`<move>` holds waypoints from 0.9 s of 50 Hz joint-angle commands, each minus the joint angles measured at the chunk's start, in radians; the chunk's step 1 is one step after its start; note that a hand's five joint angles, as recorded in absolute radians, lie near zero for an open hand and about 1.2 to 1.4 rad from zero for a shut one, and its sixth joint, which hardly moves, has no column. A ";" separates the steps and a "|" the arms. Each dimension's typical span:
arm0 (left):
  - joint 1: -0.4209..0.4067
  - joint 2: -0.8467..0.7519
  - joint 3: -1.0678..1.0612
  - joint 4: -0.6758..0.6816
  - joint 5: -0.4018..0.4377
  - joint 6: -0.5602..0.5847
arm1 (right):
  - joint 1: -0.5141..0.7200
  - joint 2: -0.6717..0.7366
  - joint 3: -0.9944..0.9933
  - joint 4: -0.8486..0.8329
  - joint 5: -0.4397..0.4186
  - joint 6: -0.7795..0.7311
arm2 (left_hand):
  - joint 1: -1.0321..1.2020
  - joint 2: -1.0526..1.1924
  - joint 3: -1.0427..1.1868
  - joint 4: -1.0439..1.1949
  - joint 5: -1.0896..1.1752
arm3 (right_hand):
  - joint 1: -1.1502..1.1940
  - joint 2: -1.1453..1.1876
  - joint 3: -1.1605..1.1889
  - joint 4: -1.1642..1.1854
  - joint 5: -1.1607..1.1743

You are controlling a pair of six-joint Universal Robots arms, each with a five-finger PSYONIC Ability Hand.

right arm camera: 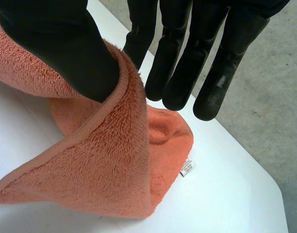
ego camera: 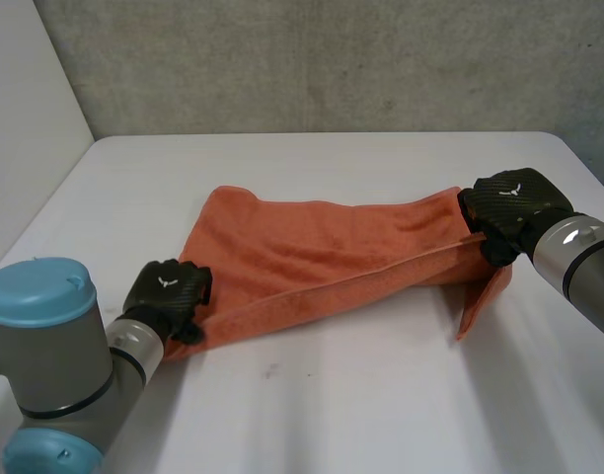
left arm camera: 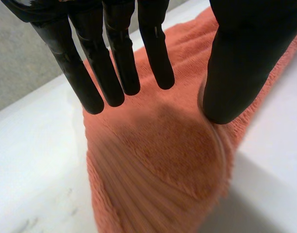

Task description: Fold the laundry

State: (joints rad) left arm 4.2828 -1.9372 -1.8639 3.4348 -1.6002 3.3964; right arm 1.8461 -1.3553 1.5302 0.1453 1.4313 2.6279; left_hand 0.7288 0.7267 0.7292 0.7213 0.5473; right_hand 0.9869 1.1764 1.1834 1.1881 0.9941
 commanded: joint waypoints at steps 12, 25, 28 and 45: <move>0.011 0.078 -0.081 -0.052 -0.001 -0.002 | -0.005 0.045 -0.019 -0.004 0.001 -0.003 | -0.257 -0.255 -0.257 -0.249 -0.250 | 0.409 0.220 0.213 0.208 0.228; 0.087 0.073 -0.103 -0.049 -0.001 0.004 | -0.045 0.059 -0.028 -0.026 0.003 -0.003 | -0.231 -0.228 -0.231 -0.223 -0.224 | 0.409 0.220 0.213 0.208 0.228; 0.111 0.070 -0.104 -0.049 -0.001 0.008 | -0.048 0.062 -0.030 -0.027 0.003 -0.003 | -0.225 -0.223 -0.225 -0.217 -0.218 | 0.409 0.220 0.213 0.208 0.228; 0.131 -0.006 -0.086 -0.019 0.003 0.020 | -0.051 0.071 -0.030 -0.027 0.006 -0.003 | 0.115 0.118 0.115 0.123 0.122 | 0.409 0.220 0.213 0.208 0.228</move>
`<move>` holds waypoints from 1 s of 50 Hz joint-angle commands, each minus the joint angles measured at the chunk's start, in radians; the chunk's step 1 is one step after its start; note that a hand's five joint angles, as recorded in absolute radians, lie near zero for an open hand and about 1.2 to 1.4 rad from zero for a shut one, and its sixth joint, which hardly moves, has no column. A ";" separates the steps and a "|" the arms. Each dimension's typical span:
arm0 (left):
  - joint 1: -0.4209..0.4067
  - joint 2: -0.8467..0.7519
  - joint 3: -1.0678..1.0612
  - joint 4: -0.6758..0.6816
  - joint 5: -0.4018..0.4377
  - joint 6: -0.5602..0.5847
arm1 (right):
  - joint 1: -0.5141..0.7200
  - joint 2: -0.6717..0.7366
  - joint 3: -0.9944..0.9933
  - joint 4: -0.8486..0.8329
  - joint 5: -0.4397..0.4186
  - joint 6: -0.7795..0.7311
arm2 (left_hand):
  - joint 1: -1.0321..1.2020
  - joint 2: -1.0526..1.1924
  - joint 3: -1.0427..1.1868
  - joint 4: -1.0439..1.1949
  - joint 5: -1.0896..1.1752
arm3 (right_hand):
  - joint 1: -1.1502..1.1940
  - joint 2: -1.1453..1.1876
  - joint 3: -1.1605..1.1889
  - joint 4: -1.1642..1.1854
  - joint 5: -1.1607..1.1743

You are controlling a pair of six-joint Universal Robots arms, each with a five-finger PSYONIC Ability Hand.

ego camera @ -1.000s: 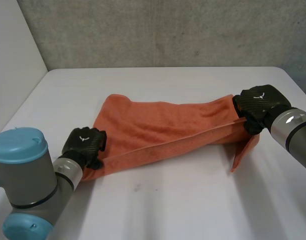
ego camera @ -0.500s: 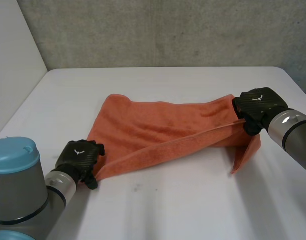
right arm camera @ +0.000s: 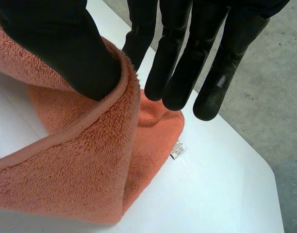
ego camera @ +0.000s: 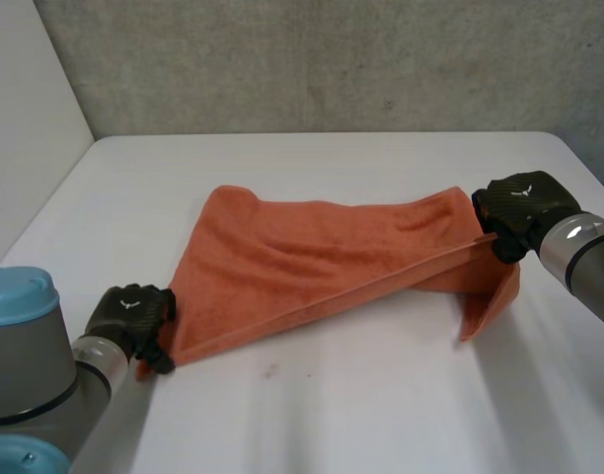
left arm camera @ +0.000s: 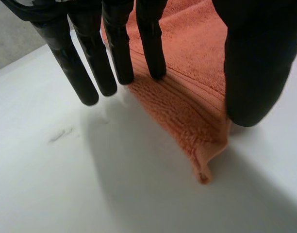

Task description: Fold the laundry

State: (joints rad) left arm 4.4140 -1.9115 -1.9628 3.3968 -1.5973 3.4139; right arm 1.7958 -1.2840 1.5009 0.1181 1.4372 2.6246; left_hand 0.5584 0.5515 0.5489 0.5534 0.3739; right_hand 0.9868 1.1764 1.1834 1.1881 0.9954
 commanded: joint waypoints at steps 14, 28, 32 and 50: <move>0.012 0.009 -0.004 0.022 0.002 0.001 | 0.000 0.000 0.001 0.000 0.002 0.002 | 0.838 0.845 0.847 0.843 0.848 | 0.409 0.220 0.213 0.208 0.226; 0.056 0.234 0.001 -0.025 0.010 0.027 | -0.004 -0.057 -0.024 0.073 -0.001 -0.037 | 0.838 0.845 0.847 0.843 0.848 | 0.409 0.220 0.213 0.208 0.226; 0.061 0.341 -0.002 -0.094 0.013 0.080 | -0.021 -0.083 -0.018 0.239 -0.004 -0.150 | 0.838 0.845 0.847 0.843 0.848 | 0.409 0.220 0.213 0.208 0.226; 0.033 -0.079 0.197 -0.067 0.030 0.191 | -0.049 0.129 -0.016 0.189 0.009 -0.287 | 0.838 0.845 0.847 0.843 0.848 | 0.409 0.220 0.213 0.208 0.226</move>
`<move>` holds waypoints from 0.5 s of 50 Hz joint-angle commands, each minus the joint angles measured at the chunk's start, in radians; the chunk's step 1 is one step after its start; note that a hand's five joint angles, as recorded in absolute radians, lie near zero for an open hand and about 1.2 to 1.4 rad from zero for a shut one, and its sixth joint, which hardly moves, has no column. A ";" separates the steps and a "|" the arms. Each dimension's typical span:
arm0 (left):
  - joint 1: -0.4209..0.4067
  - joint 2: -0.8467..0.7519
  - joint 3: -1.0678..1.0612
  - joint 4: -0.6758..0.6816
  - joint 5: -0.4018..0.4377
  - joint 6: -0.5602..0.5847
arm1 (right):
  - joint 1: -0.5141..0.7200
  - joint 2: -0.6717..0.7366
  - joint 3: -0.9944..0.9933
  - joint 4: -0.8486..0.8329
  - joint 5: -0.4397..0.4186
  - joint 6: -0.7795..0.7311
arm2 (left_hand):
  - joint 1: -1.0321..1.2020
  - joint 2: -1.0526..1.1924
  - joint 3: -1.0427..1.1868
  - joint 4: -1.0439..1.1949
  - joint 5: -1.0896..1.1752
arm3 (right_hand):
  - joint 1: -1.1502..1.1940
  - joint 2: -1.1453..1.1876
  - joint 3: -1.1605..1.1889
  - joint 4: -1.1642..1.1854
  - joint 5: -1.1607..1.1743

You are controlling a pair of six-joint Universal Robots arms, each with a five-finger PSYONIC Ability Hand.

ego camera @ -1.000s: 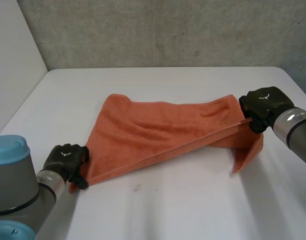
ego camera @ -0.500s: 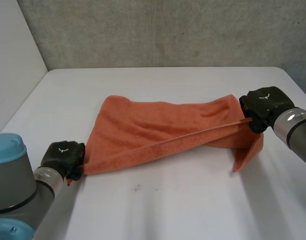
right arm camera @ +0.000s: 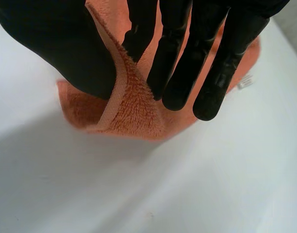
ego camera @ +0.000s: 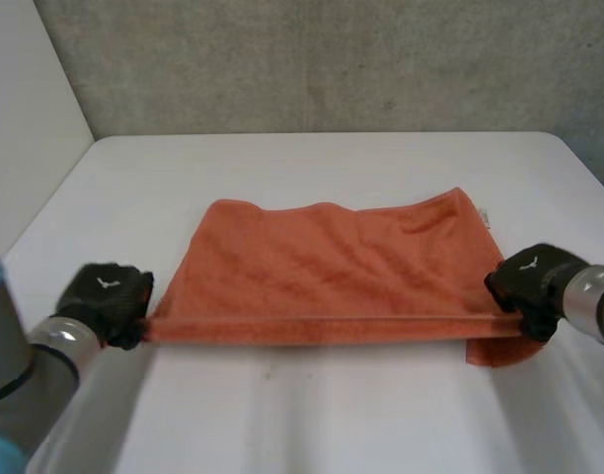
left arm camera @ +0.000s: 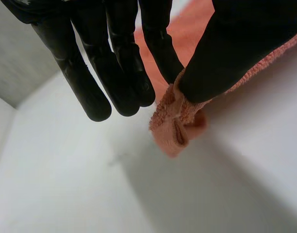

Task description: Fold the laundry

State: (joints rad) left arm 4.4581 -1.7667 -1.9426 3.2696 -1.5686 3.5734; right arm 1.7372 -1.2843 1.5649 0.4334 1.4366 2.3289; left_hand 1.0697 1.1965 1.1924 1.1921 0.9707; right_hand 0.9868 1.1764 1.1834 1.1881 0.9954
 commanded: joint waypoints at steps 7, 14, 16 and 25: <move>-0.075 -0.254 0.593 0.163 -0.007 0.071 | 0.033 0.154 -0.392 -0.315 0.105 0.072 | 0.327 0.200 0.204 0.204 0.251 | 0.409 0.220 0.213 0.208 0.226; -0.095 -0.183 0.876 0.439 -0.057 0.065 | 0.050 0.022 -0.513 -0.660 0.113 0.227 | 0.327 0.200 0.204 0.204 0.251 | 0.409 0.220 0.213 0.208 0.226; -0.095 -0.162 0.880 0.516 -0.065 0.064 | 0.050 -0.050 -0.484 -0.743 0.116 0.263 | 0.327 0.200 0.204 0.204 0.251 | 0.409 0.220 0.213 0.208 0.226; -0.095 -0.143 0.650 0.484 -0.060 0.051 | 0.051 -0.086 -0.306 -0.624 -0.024 0.273 | 0.327 0.200 0.204 0.204 0.251 | 0.409 0.220 0.213 0.208 0.226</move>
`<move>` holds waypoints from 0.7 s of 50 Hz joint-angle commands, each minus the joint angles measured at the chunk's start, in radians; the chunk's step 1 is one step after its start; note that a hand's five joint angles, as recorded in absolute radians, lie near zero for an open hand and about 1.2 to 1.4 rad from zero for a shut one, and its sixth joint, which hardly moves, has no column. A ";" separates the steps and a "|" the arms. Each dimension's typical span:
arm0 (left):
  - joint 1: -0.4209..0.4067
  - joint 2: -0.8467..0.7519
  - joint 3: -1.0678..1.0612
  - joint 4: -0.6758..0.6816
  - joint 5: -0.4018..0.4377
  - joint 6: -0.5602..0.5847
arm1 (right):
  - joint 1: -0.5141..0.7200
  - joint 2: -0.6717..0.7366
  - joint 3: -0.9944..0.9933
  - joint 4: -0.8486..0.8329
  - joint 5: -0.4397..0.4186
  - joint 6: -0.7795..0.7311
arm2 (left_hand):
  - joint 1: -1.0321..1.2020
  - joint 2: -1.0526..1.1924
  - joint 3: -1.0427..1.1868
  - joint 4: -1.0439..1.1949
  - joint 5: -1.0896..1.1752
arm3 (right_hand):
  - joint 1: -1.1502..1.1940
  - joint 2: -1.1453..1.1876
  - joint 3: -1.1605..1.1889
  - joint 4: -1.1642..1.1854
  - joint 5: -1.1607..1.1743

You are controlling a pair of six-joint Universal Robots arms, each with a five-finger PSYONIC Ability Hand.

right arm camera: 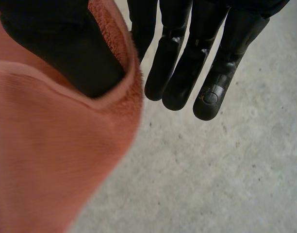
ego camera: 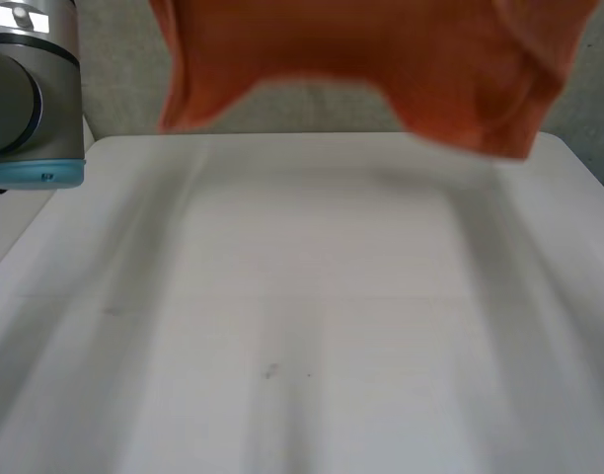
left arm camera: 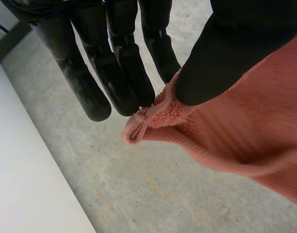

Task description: Fold the laundry

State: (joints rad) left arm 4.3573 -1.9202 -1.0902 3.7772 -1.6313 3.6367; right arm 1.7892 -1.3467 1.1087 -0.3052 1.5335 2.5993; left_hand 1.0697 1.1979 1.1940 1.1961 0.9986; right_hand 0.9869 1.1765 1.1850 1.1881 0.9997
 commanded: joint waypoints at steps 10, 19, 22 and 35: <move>0.033 -0.029 -0.537 -0.010 0.018 -0.010 | 0.007 0.188 0.260 0.334 -0.196 -0.045 | 0.327 0.198 0.202 0.200 0.223 | 0.409 0.220 0.211 0.208 0.222; 0.048 -0.129 -0.635 -0.005 0.018 -0.017 | -0.004 0.392 0.255 0.331 -0.194 -0.047 | 0.327 0.198 0.202 0.200 0.223 | 0.409 0.220 0.211 0.208 0.222; 0.071 -0.117 -0.657 -0.005 0.018 -0.017 | -0.007 0.405 0.260 0.330 -0.191 -0.028 | 0.327 0.198 0.202 0.200 0.223 | 0.326 0.137 0.128 0.125 0.139; 0.102 -0.072 -0.677 -0.005 0.014 -0.029 | -0.079 0.221 0.440 0.221 -0.180 0.298 | 0.327 0.198 0.202 0.200 0.223 | -0.547 -0.736 -0.745 -0.748 -0.734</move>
State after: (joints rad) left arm 4.4568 -2.0089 -1.7659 3.7722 -1.6157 3.6191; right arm 1.7536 -1.0302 1.4402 0.0036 1.3531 2.6765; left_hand 1.0774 1.1992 1.1948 1.1963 0.9994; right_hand 0.3894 0.4382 0.4350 0.4279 0.2541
